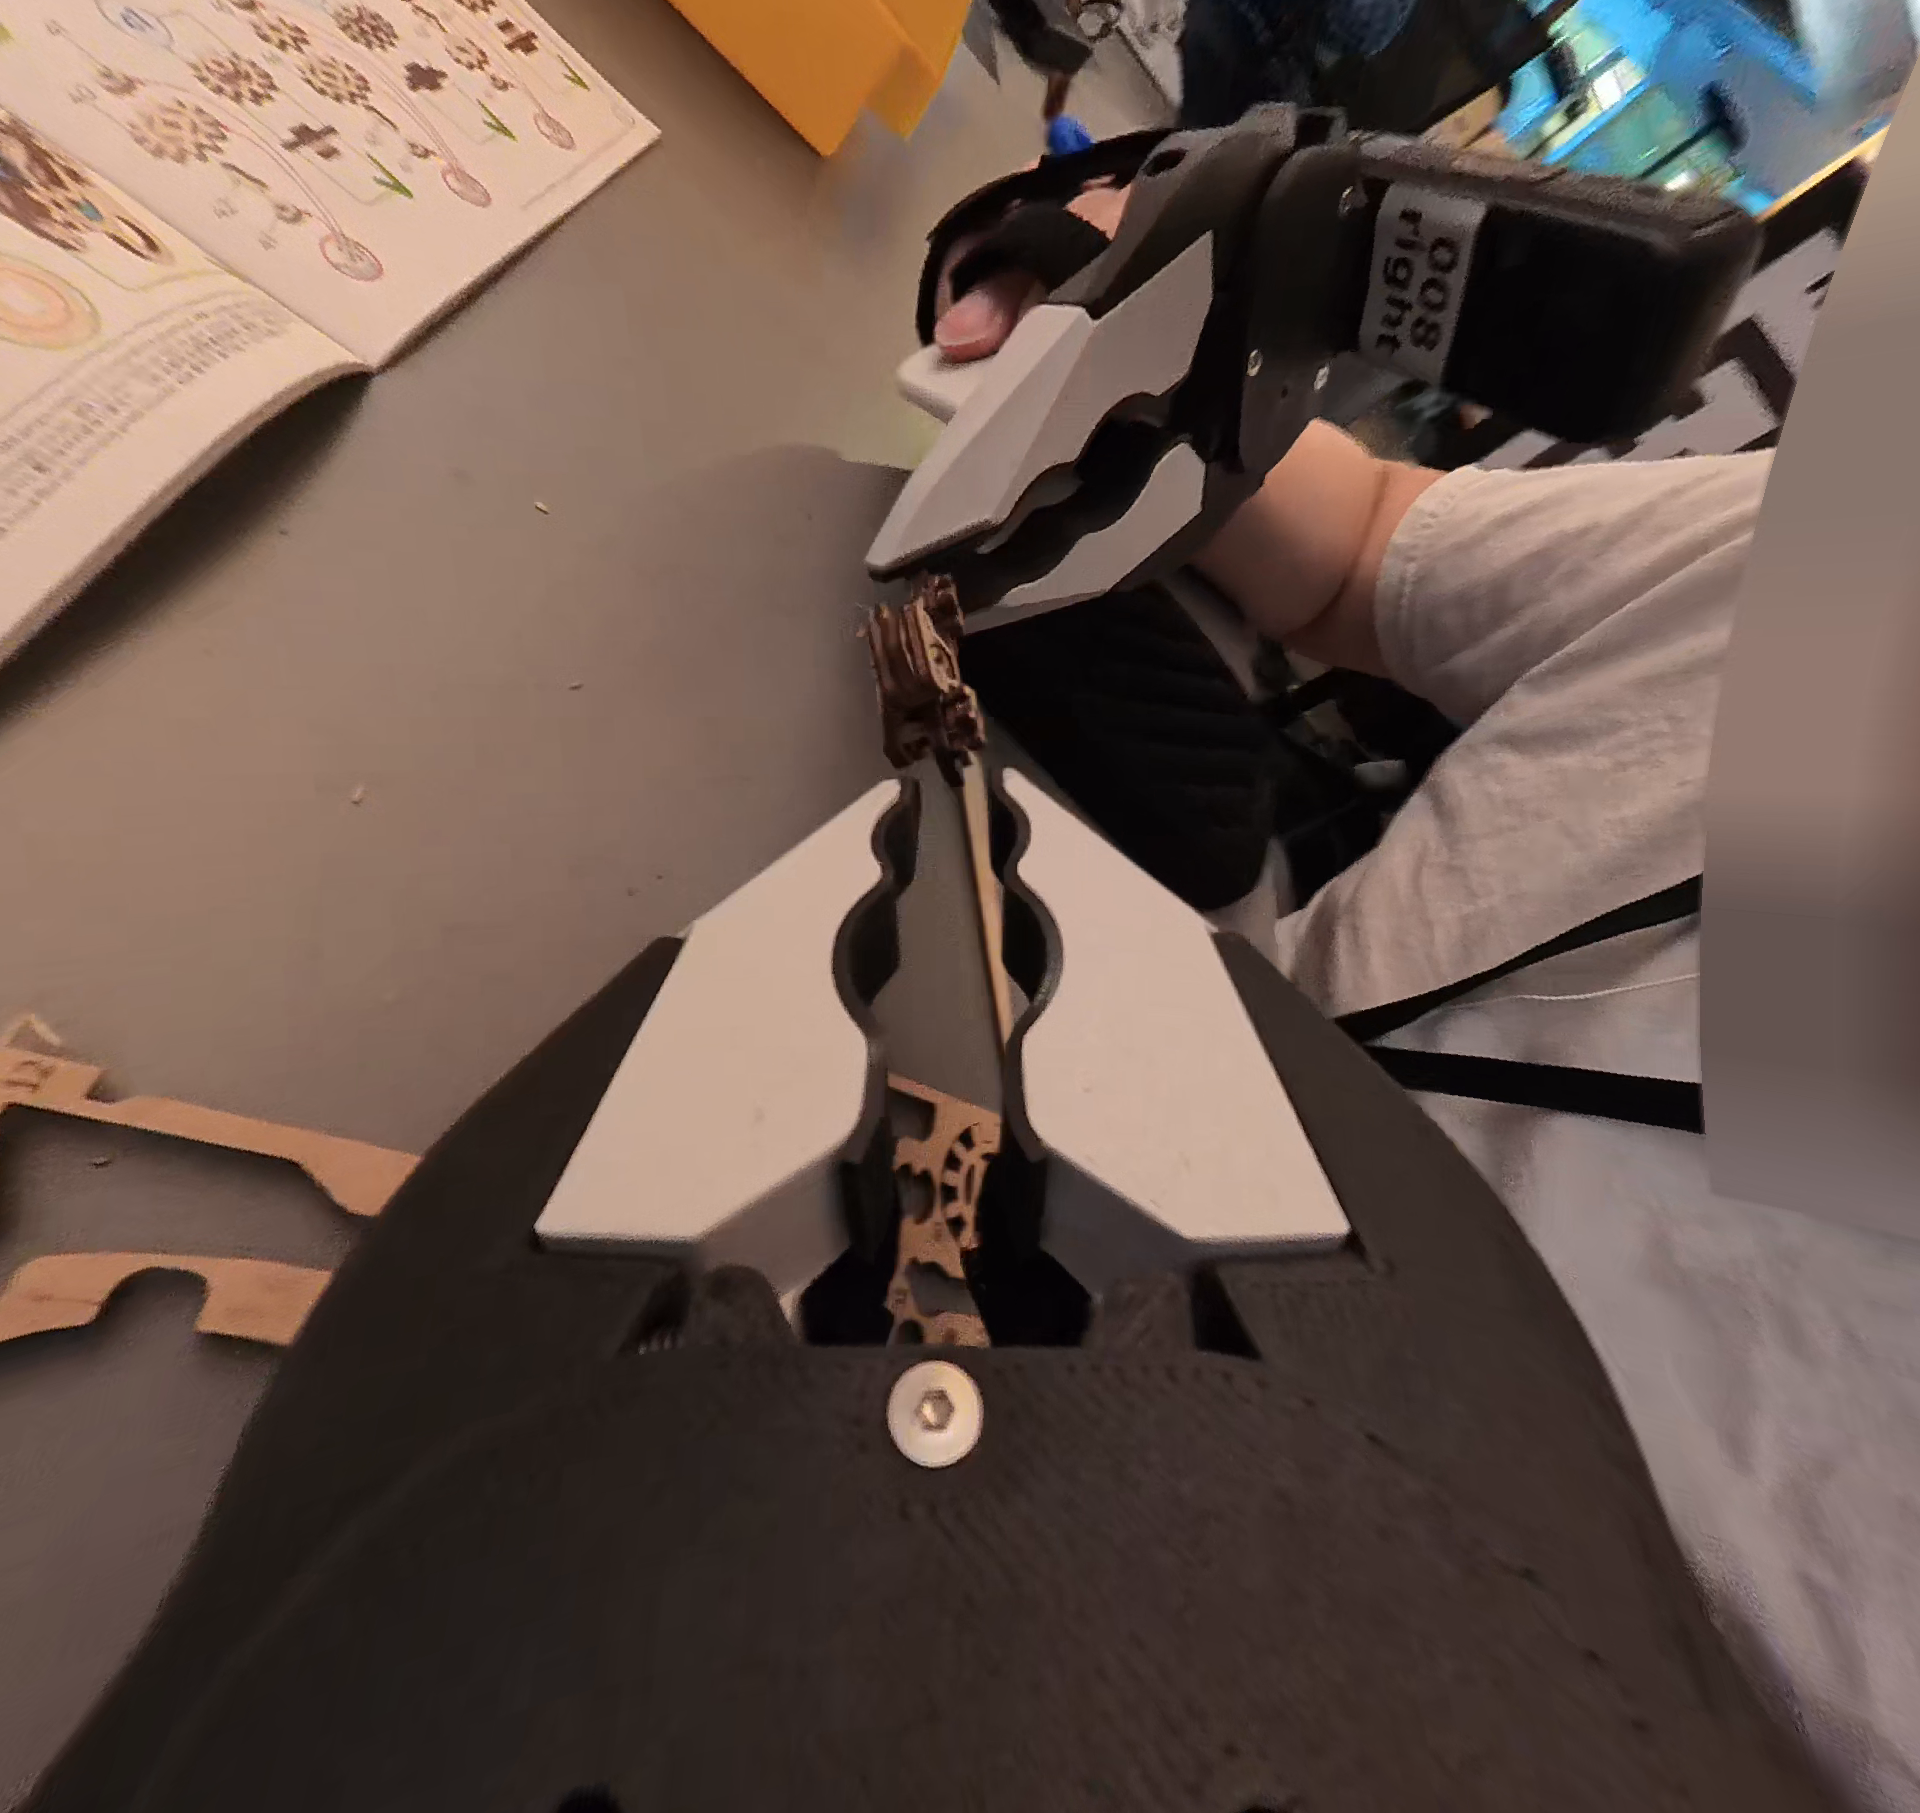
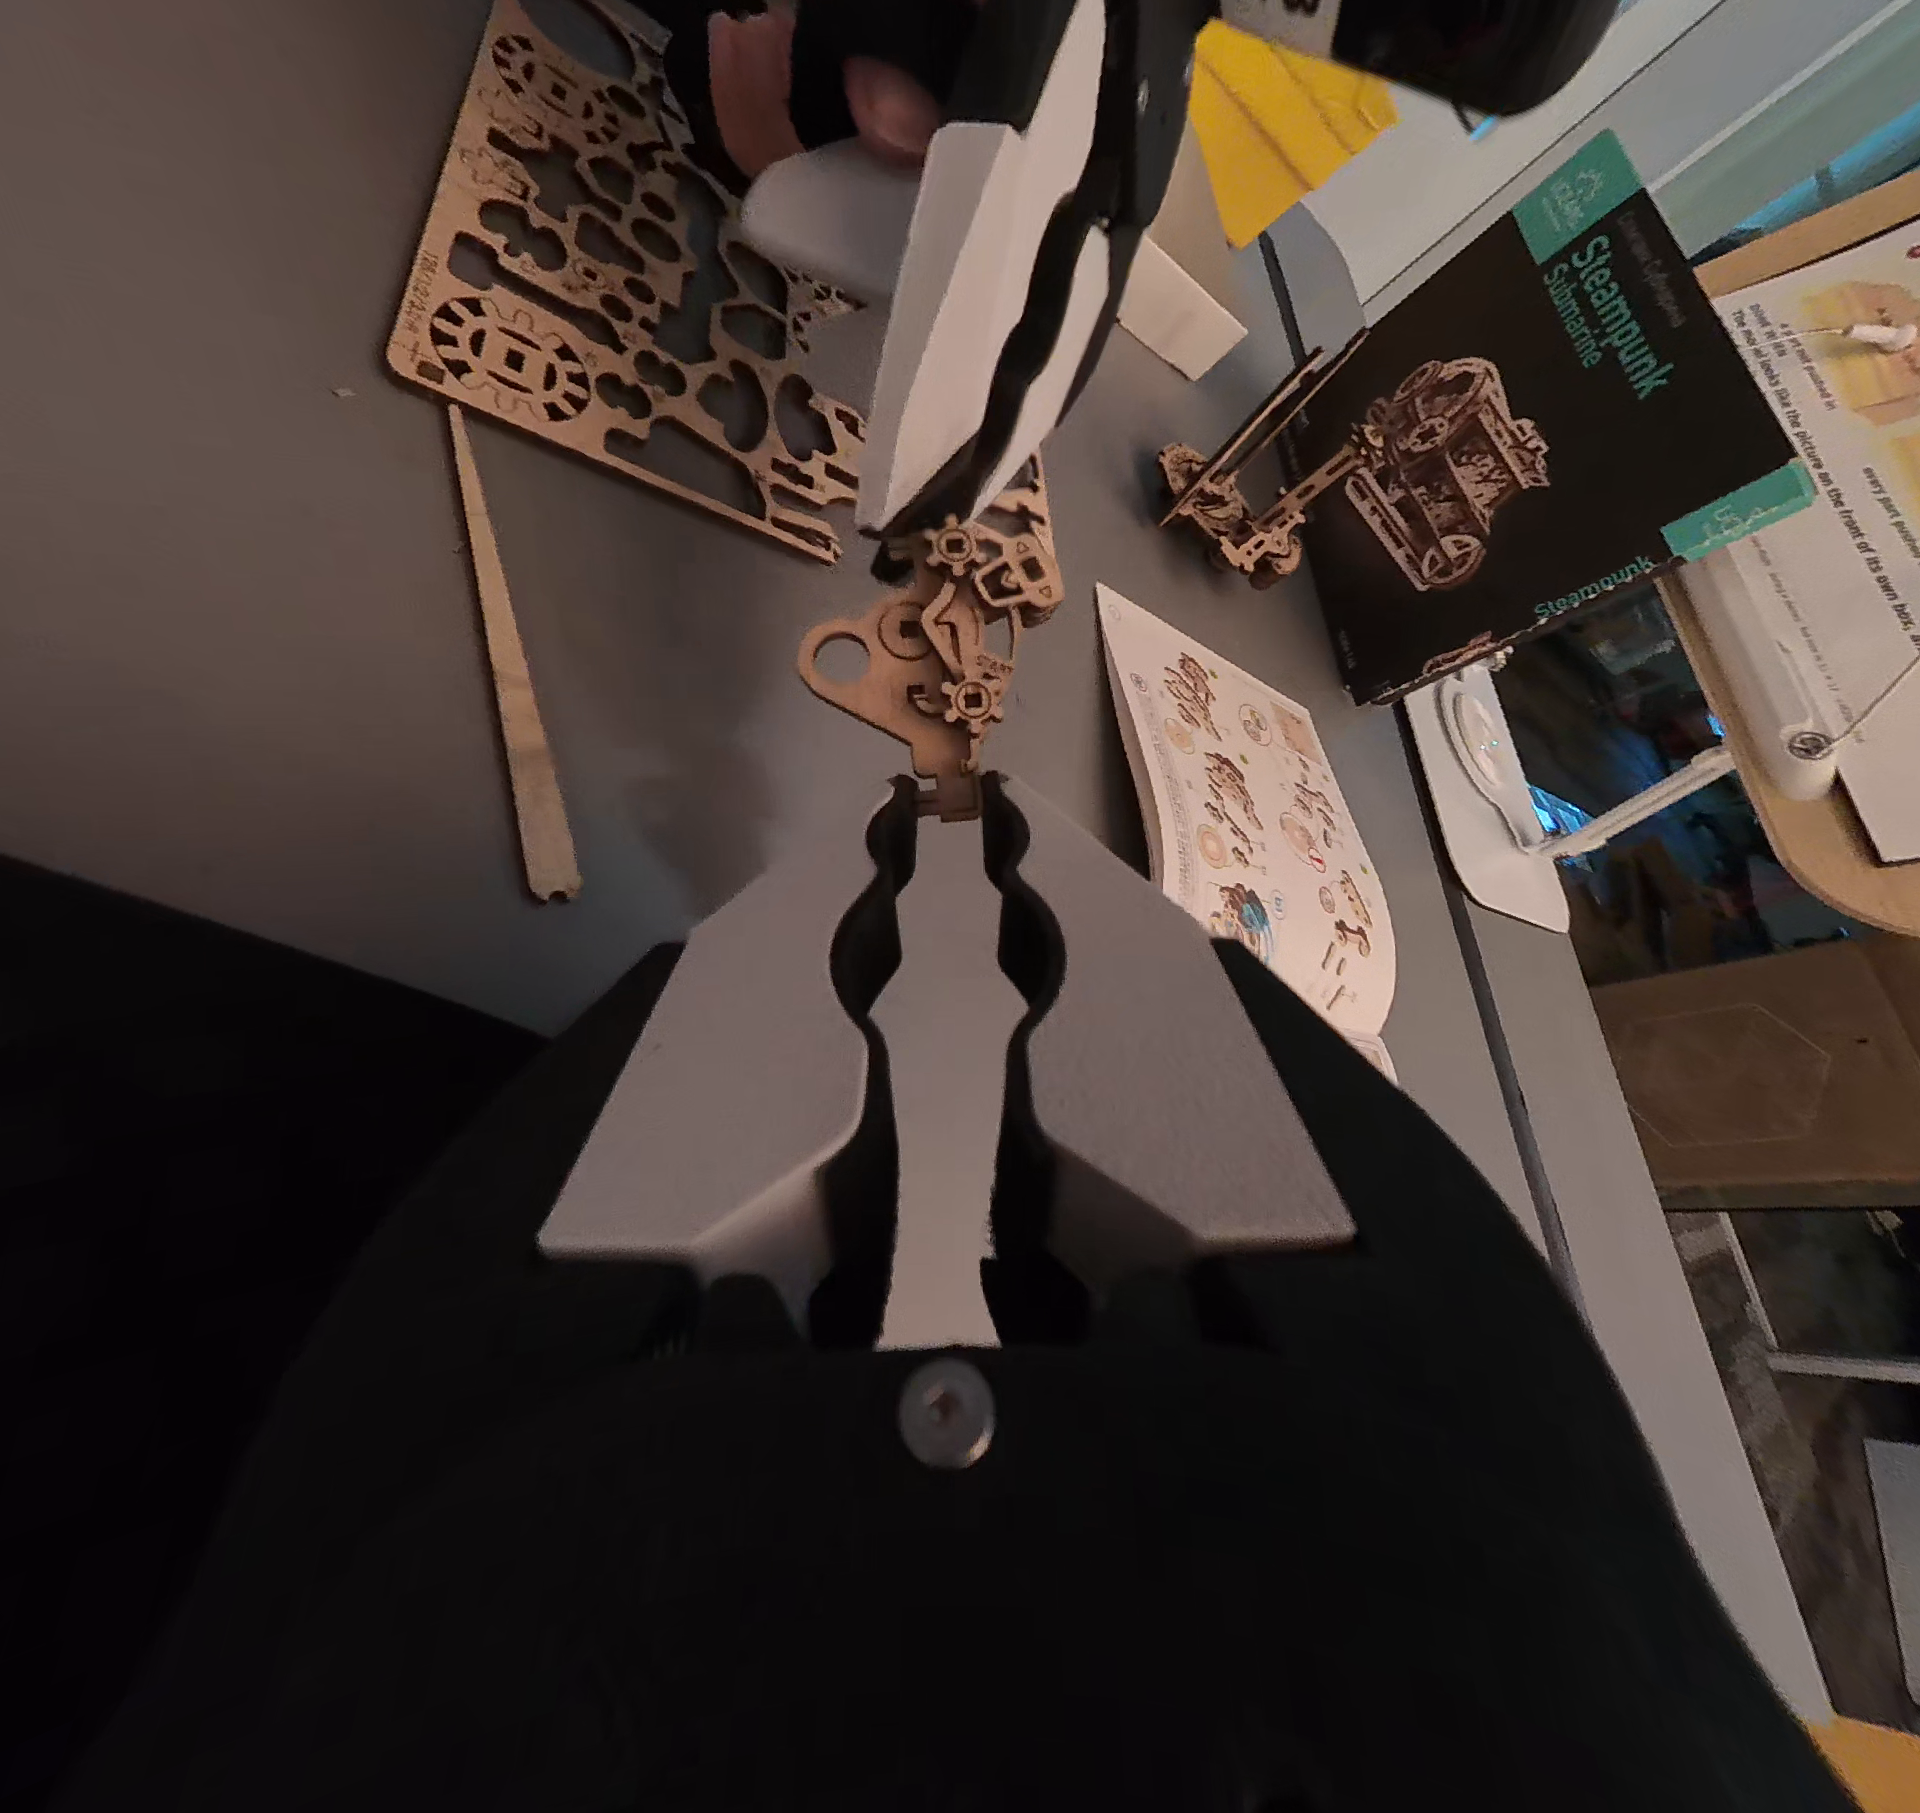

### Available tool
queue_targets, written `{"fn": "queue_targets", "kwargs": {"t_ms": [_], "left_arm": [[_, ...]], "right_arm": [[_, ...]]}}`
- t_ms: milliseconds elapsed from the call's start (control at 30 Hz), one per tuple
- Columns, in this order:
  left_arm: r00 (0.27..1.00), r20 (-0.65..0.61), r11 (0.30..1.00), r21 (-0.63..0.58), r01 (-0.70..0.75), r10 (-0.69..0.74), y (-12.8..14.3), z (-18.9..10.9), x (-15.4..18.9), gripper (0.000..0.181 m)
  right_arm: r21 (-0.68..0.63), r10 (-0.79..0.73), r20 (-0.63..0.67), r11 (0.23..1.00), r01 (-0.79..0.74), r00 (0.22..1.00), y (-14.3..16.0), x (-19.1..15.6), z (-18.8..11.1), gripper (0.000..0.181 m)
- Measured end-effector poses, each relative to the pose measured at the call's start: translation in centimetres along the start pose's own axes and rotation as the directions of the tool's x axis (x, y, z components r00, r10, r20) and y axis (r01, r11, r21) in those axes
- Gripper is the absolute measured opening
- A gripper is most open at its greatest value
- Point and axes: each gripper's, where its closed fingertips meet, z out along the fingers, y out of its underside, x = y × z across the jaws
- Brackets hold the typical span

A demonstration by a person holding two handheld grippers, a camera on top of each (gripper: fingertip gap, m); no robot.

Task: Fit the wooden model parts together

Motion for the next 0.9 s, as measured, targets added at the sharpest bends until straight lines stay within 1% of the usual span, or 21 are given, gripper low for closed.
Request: {"fn": "queue_targets", "kwargs": {"t_ms": [167,233,333,567,900], "left_arm": [[0.972,0.159,0.985,-0.018,-0.173,0.174,-0.5,-0.3,-1.0,0.021],[0.956,0.208,0.978,-0.019,-0.210,0.209,-0.7,-0.5,-1.4,0.022],[0.945,0.247,0.976,-0.030,-0.215,0.216,-0.7,-0.7,-2.1,0.023],[0.948,0.247,0.979,-0.057,-0.195,0.203,-0.1,-0.4,-2.4,0.023],[0.946,0.258,0.980,-0.089,-0.181,0.198,0.4,-0.2,-2.9,0.021]], "right_arm": [[-0.029,0.019,-0.020,0.999,-0.020,1.000,0.6,0.5,0.1,0.010],[-0.035,0.030,-0.031,0.999,-0.031,0.999,0.8,0.7,0.0,0.010],[-0.045,0.038,-0.033,0.998,-0.040,0.999,1.1,0.8,0.0,0.010],[-0.099,0.078,0.004,0.992,-0.077,0.997,2.3,0.4,0.5,0.010],[-0.126,0.050,-0.028,0.991,-0.053,0.998,2.9,0.9,0.4,0.010]]}}
